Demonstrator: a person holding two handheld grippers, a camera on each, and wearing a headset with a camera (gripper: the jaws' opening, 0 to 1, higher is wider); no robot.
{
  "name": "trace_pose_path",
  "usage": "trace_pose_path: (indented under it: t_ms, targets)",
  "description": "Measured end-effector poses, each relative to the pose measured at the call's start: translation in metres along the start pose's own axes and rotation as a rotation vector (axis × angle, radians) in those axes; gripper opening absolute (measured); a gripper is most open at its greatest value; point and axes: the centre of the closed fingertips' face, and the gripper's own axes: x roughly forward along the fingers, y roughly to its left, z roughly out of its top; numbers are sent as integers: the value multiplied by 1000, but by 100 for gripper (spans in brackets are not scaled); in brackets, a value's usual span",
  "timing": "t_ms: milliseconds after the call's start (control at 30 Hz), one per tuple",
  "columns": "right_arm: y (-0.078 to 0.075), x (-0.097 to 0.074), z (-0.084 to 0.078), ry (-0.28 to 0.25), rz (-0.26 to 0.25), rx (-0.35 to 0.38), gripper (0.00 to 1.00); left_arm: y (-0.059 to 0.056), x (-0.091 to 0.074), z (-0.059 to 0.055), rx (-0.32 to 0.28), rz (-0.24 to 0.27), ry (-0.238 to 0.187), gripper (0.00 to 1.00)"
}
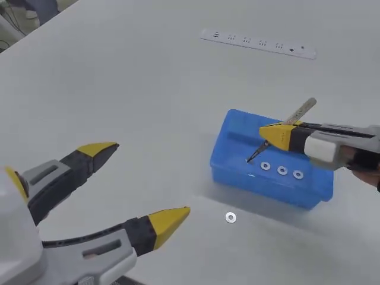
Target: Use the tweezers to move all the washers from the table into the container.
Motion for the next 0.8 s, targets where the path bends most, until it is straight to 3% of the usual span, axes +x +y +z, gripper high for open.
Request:
trace_pose_path:
  t_ms: [33, 100, 200, 400, 800]
  targets:
    - [-4, 3, -2, 14, -22, -73, 3, 0, 0, 0, 1, 0, 0, 73]
    - [-8, 7, -9, 60, -43, -113, 3, 0, 0, 0, 0, 1, -1, 73]
    - [-7, 14, -14, 75, -34, -114, 3, 0, 0, 1, 2, 2, 3, 73]
    - [-8, 20, -19, 112, -50, -192, 3, -1, 0, 2, 0, 6, 2, 73]
    - [-11, 23, -22, 130, -54, -276, 3, 0, 0, 1, 6, 7, 7, 72]
